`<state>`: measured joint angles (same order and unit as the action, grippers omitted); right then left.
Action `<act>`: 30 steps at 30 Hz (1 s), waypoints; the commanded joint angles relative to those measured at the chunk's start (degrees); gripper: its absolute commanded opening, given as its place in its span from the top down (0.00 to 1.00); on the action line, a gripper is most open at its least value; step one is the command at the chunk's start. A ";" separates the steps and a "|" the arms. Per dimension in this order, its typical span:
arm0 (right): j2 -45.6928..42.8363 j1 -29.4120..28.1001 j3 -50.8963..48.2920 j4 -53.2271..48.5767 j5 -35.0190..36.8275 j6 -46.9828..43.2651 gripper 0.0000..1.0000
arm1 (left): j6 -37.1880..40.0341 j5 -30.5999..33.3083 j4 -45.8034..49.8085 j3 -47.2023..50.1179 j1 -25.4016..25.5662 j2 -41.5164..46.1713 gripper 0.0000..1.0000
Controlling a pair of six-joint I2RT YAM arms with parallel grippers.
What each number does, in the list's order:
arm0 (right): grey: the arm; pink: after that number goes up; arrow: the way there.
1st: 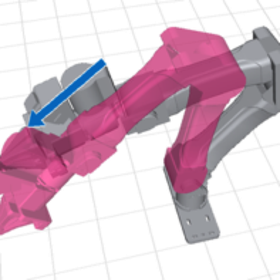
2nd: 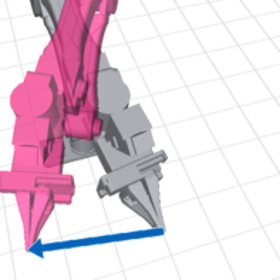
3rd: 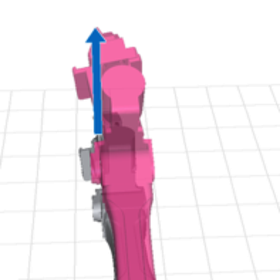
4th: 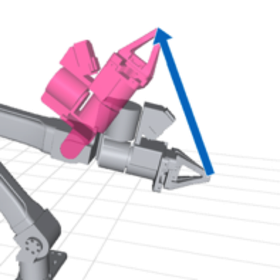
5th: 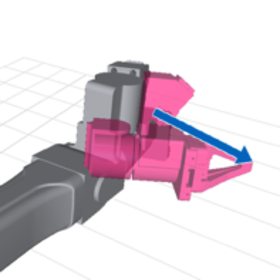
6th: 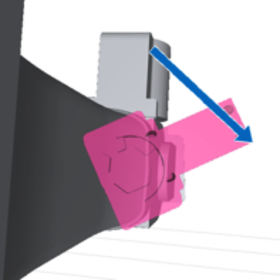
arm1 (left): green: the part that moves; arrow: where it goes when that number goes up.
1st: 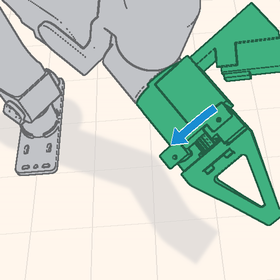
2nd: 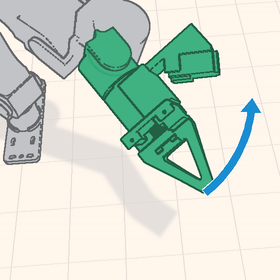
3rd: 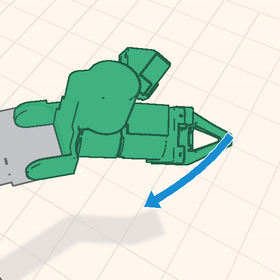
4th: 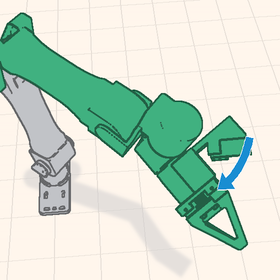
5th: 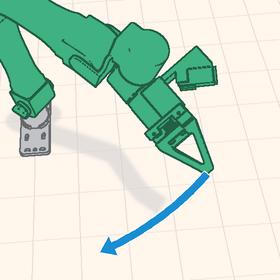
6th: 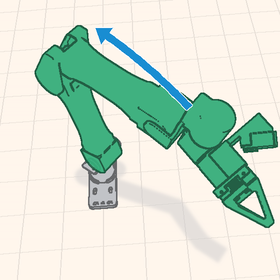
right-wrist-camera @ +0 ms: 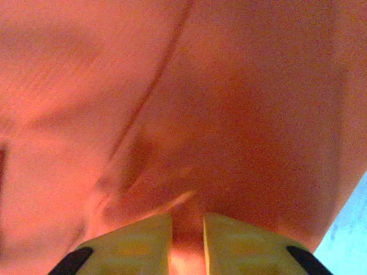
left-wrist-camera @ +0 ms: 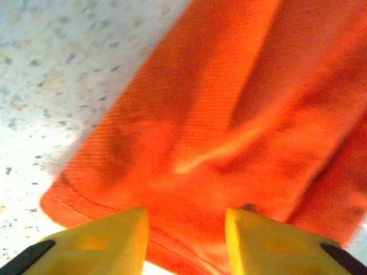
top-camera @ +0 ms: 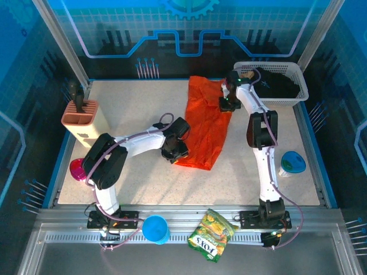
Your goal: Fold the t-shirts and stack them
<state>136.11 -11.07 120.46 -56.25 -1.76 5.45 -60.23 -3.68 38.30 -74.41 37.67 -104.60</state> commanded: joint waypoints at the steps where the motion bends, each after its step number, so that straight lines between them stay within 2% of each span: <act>1: -17.07 -3.76 -9.63 5.22 -0.43 -1.80 0.65 | 3.49 1.13 5.78 -5.70 0.36 -0.07 0.57; 6: -31.91 -7.35 -27.47 7.56 1.83 4.02 0.60 | 6.87 3.12 8.17 -8.11 0.17 -0.85 0.57; 11: -43.13 -10.25 -48.44 15.13 -6.01 15.27 0.56 | 10.57 5.35 9.30 -6.36 -2.65 -3.20 0.56; 16: -49.71 -13.44 -62.50 24.03 -9.28 26.00 0.52 | 13.00 5.87 6.94 -3.92 -4.71 -5.86 0.57; 21: -50.54 -16.26 -67.70 29.64 -9.31 32.31 0.52 | 14.24 5.75 5.41 -2.77 -4.81 -8.79 0.57; 30: -46.38 -21.30 -66.90 30.42 -8.29 35.57 0.54 | 12.94 3.12 0.03 4.45 -4.80 -7.97 0.58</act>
<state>88.07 -30.96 52.82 -26.61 -9.72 38.48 -47.48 1.32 39.31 -73.60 32.67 -111.55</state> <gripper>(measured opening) 0.463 0.424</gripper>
